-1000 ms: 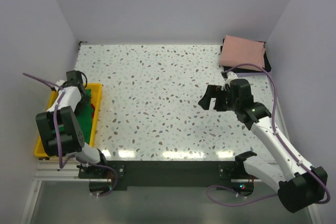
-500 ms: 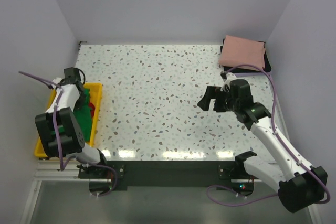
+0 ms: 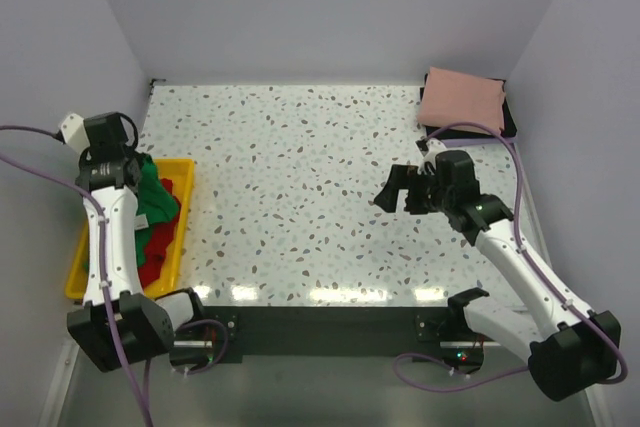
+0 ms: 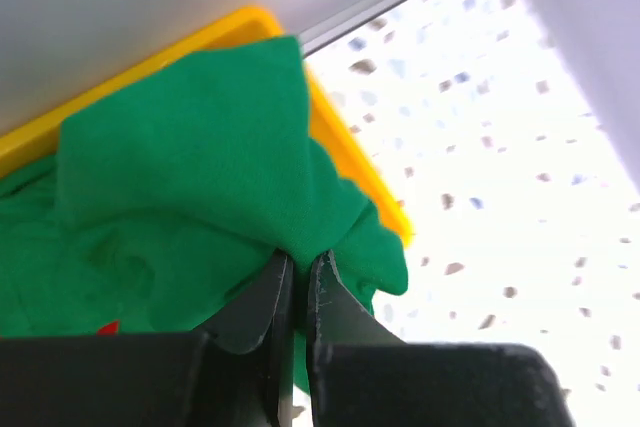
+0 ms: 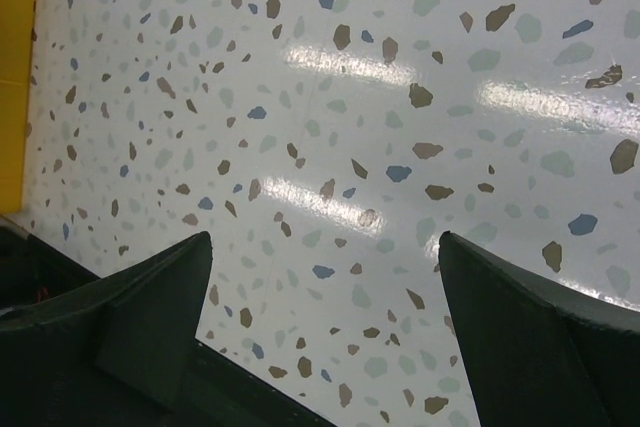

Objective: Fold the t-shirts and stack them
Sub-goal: Grab the tshirt from the pile, then move the tshirt to the center of the board

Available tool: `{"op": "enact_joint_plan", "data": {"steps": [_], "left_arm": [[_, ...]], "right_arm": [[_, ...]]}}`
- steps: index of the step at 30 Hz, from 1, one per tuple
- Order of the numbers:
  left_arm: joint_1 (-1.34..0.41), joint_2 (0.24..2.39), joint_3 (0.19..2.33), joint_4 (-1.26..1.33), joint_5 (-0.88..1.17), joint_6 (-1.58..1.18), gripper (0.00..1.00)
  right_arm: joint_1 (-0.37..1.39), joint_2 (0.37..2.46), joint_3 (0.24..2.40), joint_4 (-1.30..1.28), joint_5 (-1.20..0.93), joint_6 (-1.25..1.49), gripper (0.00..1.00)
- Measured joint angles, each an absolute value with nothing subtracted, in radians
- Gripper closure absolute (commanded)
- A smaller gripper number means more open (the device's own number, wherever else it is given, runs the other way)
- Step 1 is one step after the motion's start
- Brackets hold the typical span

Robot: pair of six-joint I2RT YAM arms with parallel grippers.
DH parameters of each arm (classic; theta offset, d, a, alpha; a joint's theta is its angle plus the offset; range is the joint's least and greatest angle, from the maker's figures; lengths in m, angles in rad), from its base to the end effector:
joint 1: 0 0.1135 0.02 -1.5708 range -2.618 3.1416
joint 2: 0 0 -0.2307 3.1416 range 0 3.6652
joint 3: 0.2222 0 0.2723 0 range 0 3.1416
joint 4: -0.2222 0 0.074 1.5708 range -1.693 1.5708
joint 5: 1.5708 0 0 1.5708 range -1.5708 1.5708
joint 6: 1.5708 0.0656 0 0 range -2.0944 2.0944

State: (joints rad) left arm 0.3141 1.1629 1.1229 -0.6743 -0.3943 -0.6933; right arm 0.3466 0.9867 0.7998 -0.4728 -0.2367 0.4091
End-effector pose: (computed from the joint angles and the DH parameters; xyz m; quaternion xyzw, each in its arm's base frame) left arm 0.2756 0.1160 0.2865 -0.5018 0.7420 0.0982 0.4335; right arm 0.2523 0.1075 0.2311 -0.0241 0.8929 0.2597 0.3669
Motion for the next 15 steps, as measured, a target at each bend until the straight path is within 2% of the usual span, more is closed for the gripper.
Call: {"op": "enact_joint_plan", "data": {"steps": [8, 15], "left_arm": [[0.294, 1.064, 1.315, -0.658, -0.235, -0.634, 1.00], [0.072, 1.095, 1.519, -0.652, -0.170, -0.616, 1.00]], "right_arm": [[0.347, 1.008, 0.797, -0.459, -0.270, 0.401, 0.01], [0.347, 1.007, 0.797, -0.457, -0.279, 0.398, 0.01]]}}
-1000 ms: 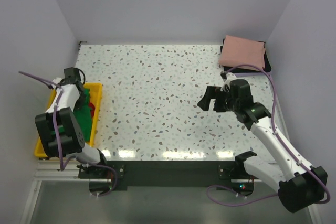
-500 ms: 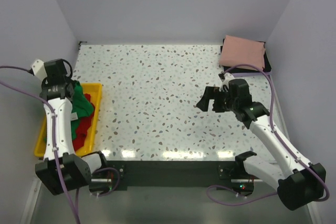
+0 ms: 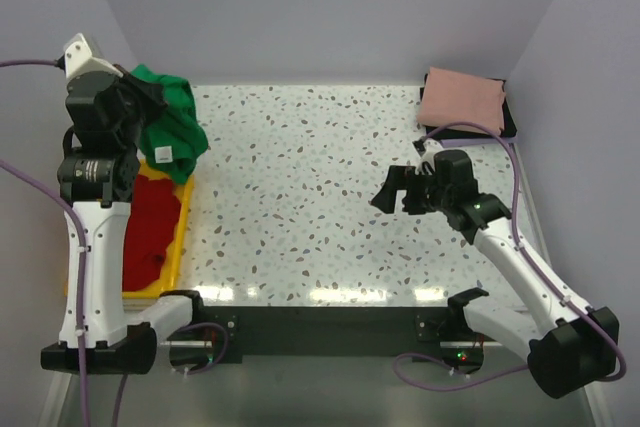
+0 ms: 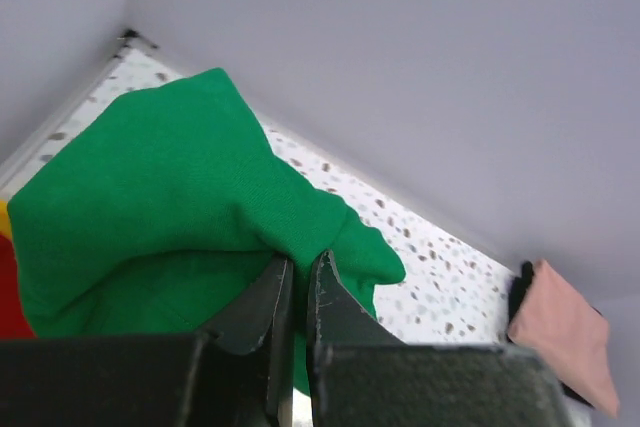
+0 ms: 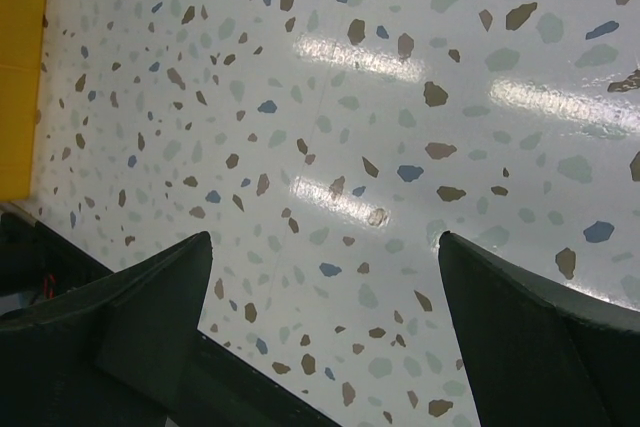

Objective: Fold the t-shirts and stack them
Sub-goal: Move the tshirt to the center of the board

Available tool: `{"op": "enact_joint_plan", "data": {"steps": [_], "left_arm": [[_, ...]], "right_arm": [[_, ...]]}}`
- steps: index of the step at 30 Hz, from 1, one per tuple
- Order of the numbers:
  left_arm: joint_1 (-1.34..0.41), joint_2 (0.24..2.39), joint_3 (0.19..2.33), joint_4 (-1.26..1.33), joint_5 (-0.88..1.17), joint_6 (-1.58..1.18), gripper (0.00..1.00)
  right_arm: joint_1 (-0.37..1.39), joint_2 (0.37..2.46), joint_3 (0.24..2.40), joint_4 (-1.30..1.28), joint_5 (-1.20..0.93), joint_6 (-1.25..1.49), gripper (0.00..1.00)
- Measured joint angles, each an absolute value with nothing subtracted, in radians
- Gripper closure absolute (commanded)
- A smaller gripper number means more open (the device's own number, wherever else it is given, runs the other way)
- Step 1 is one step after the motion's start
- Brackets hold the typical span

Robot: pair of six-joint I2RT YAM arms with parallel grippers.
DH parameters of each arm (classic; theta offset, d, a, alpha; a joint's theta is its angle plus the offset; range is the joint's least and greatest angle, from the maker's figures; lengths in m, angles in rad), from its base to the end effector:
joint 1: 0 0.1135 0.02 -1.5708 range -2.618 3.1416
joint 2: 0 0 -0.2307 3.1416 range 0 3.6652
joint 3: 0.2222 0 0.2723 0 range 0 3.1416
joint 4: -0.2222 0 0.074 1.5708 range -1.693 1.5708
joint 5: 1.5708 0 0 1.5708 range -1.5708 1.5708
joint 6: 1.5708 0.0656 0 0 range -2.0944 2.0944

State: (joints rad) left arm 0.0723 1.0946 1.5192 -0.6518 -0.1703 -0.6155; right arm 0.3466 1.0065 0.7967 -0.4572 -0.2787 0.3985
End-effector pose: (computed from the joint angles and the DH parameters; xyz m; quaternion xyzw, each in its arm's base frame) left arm 0.2651 0.0303 0.4514 -0.3128 0.7164 -0.1022 0.6153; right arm 0.2540 0.1109 0.2270 -0.0375 0.8922 0.2738 0.3573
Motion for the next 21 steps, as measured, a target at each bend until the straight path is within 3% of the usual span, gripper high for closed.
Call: {"op": "enact_joint_plan", "data": {"steps": [15, 21], "left_arm": [[-0.616, 1.282, 1.674, -0.659, -0.271, -0.600, 1.00], [-0.661, 1.316, 1.619, -0.643, -0.266, -0.601, 1.00]], "right_arm": [[0.347, 0.961, 0.797, -0.459, -0.204, 0.390, 0.01], [0.347, 0.960, 0.801, -0.462, -0.166, 0.391, 0.01]]}}
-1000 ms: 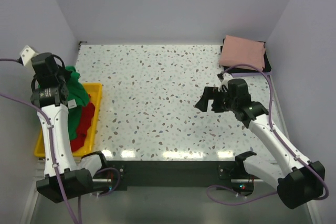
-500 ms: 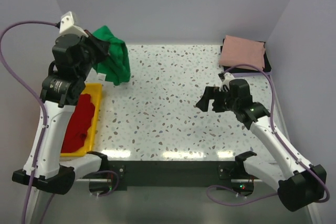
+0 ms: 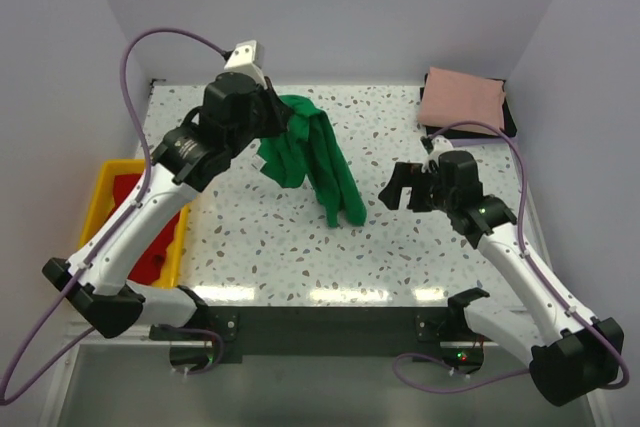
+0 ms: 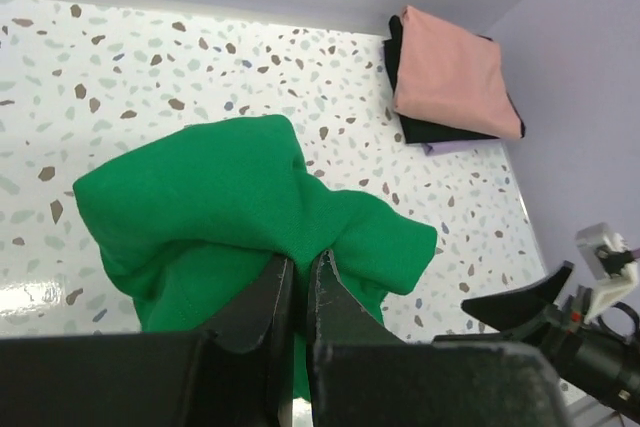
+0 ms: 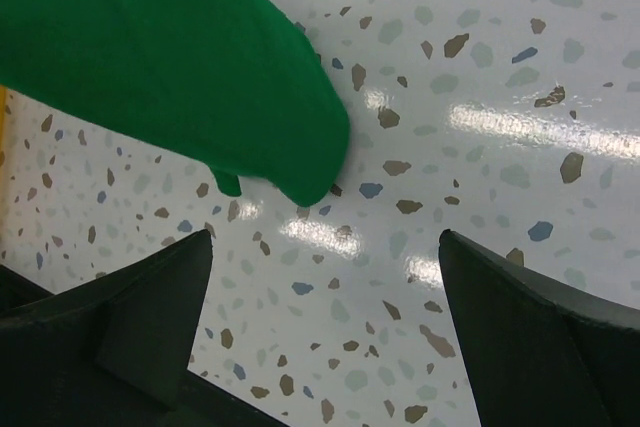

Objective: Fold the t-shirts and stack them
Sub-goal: Move the tshirt to the center of the board

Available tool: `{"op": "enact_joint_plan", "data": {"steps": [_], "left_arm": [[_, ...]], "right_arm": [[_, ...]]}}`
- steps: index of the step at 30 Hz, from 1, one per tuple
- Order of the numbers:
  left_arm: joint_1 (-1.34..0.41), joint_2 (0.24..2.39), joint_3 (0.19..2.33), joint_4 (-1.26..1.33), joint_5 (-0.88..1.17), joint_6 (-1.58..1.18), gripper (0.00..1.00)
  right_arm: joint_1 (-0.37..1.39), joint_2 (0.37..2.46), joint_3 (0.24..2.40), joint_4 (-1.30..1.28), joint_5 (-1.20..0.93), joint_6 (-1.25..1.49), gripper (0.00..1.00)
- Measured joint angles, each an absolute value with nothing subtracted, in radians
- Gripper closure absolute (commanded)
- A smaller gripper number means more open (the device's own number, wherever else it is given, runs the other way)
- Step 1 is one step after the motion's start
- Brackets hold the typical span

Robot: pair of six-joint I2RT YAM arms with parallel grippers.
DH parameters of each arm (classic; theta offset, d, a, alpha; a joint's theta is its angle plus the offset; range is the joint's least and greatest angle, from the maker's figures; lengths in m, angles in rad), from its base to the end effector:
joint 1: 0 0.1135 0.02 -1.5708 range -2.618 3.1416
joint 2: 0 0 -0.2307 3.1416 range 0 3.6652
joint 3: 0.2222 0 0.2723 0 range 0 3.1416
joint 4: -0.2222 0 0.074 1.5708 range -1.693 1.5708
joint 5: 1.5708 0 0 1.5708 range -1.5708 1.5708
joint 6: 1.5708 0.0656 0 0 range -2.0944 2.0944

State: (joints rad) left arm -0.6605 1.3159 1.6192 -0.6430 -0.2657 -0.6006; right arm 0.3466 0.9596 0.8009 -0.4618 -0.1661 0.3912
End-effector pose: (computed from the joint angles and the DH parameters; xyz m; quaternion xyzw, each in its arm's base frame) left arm 0.2687 -0.1869 0.4276 -0.0522 0.8112 -0.2501 0.5260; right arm 0.2523 0.1027 0.2391 -0.0182 0.8868 0.2332 0.3986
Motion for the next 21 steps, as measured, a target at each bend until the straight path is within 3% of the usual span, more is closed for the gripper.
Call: {"op": "enact_joint_plan", "data": {"steps": [3, 6, 10, 13, 16, 19, 21], "left_arm": [[-0.632, 1.365, 1.586, -0.615, -0.241, -0.600, 1.00], [-0.556, 1.446, 1.515, -0.546, -0.151, -0.600, 0.70], [-0.416, 1.615, 1.401, -0.493, -0.044, -0.599, 0.50], [-0.355, 1.626, 1.271, -0.486, -0.024, -0.603, 0.46], [-0.329, 1.554, 1.151, -0.487, -0.034, -0.619, 0.48], [-0.325, 1.426, 1.043, -0.461, -0.038, -0.646, 0.53], [-0.325, 1.353, 0.977, -0.432, -0.035, -0.661, 0.57]], "right_arm": [[0.347, 0.963, 0.801, -0.460, -0.151, 0.394, 0.01], [0.347, 0.994, 0.804, -0.448, -0.149, 0.403, 0.01], [0.350, 1.080, 0.798, -0.411, -0.181, 0.425, 0.01], [0.397, 1.107, 0.756, -0.364, -0.176, 0.455, 0.01], [0.502, 1.111, 0.702, -0.332, -0.148, 0.499, 0.02], [0.617, 1.149, 0.689, -0.296, -0.094, 0.547, 0.09], [0.702, 1.207, 0.692, -0.249, -0.046, 0.581, 0.22]]}}
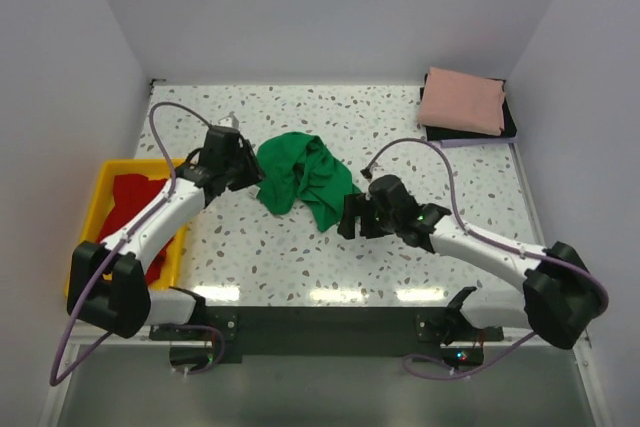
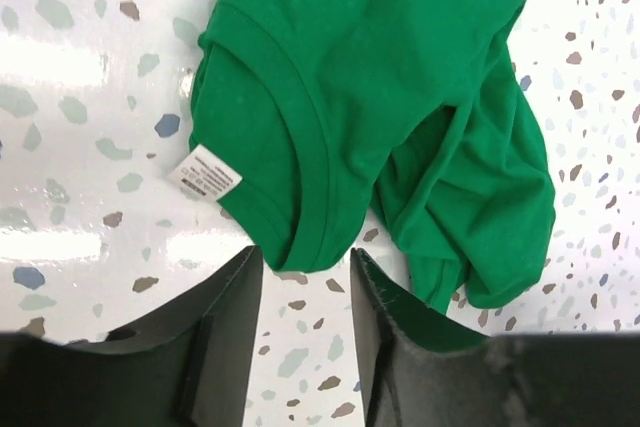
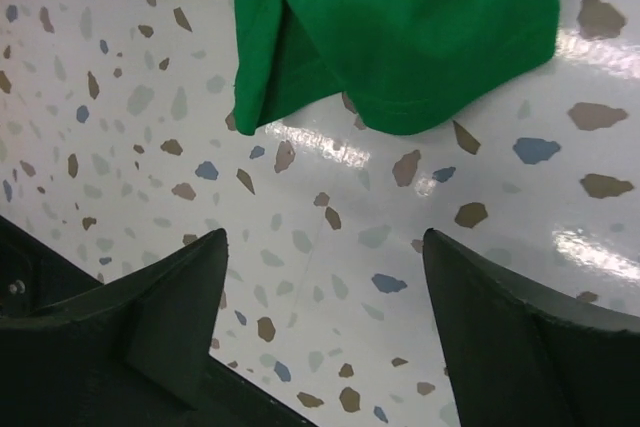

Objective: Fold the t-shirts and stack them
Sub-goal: Move the tshirt to the center of the board, then flatten the tshirt out

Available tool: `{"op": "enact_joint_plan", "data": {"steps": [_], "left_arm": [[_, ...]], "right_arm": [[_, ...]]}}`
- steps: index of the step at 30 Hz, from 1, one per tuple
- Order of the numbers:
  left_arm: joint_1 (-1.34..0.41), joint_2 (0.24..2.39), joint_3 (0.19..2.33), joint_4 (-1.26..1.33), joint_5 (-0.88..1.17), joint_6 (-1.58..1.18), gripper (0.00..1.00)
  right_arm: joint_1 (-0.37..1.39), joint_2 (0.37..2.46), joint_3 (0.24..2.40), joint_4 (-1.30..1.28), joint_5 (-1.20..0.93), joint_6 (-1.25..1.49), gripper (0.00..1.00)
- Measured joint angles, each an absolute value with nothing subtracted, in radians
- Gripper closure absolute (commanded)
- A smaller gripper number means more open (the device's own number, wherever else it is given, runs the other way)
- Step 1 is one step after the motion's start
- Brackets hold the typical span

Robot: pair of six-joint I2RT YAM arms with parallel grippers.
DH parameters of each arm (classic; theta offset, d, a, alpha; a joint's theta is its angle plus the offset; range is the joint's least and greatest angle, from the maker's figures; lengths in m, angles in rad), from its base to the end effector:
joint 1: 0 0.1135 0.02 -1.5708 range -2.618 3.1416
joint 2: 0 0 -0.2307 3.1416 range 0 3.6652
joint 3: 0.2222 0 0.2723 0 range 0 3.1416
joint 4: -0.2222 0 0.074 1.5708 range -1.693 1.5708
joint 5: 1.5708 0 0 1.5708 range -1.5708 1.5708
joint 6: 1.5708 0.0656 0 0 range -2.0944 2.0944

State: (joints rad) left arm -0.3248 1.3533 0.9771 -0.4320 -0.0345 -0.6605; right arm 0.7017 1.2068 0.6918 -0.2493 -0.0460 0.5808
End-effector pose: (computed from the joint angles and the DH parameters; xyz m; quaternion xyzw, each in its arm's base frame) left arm 0.3189 -0.1050 0.1961 -0.1614 0.9139 -0.1619 0.3354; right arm 0.2266 0.1955 0.1539 -0.0646 0.9173 0.2516 0.3017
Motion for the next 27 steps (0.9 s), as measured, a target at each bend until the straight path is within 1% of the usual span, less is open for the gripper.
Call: {"op": "enact_joint_plan", "data": {"steps": [1, 5, 8, 10, 11, 17, 19, 22, 23, 25, 26, 27], "left_arm": [[-0.325, 1.331, 0.945, -0.415, -0.031, -0.669, 0.60], [-0.325, 1.345, 0.854, -0.354, 0.016, -0.688, 0.61], [-0.336, 1.394, 0.817, -0.331, 0.046, -0.688, 0.60], [-0.350, 1.435, 0.815, -0.316, 0.053, -0.688, 0.59], [-0.360, 1.456, 0.815, -0.305, 0.054, -0.688, 0.58], [-0.414, 1.554, 0.824, -0.277, 0.046, -0.688, 0.56], [-0.427, 1.586, 0.833, -0.273, 0.025, -0.689, 0.54], [-0.436, 1.614, 0.849, -0.262, 0.001, -0.693, 0.55], [-0.438, 1.620, 0.853, -0.256, -0.006, -0.694, 0.56], [-0.442, 1.634, 0.863, -0.245, -0.017, -0.699, 0.65], [-0.445, 1.641, 0.865, -0.241, -0.023, -0.700, 0.70], [-0.447, 1.642, 0.867, -0.239, -0.030, -0.701, 0.80]], "right_arm": [[0.736, 1.258, 0.700, -0.223, -0.012, 0.607, 0.30], [0.841, 1.402, 0.762, -0.199, 0.049, 0.639, 0.42], [0.878, 1.521, 0.845, -0.173, 0.094, 0.656, 0.46], [0.883, 1.565, 0.879, -0.156, 0.115, 0.664, 0.48], [0.884, 1.586, 0.896, -0.147, 0.124, 0.668, 0.51], [0.884, 1.672, 0.941, -0.130, 0.159, 0.688, 0.59], [0.885, 1.687, 0.943, -0.131, 0.170, 0.693, 0.59], [0.886, 1.703, 0.945, -0.132, 0.176, 0.698, 0.68], [0.886, 1.707, 0.945, -0.132, 0.178, 0.697, 0.77], [0.886, 1.716, 0.950, -0.134, 0.189, 0.697, 0.85], [0.886, 1.718, 0.950, -0.136, 0.193, 0.698, 0.93], [0.886, 1.718, 0.952, -0.142, 0.196, 0.696, 0.97]]}}
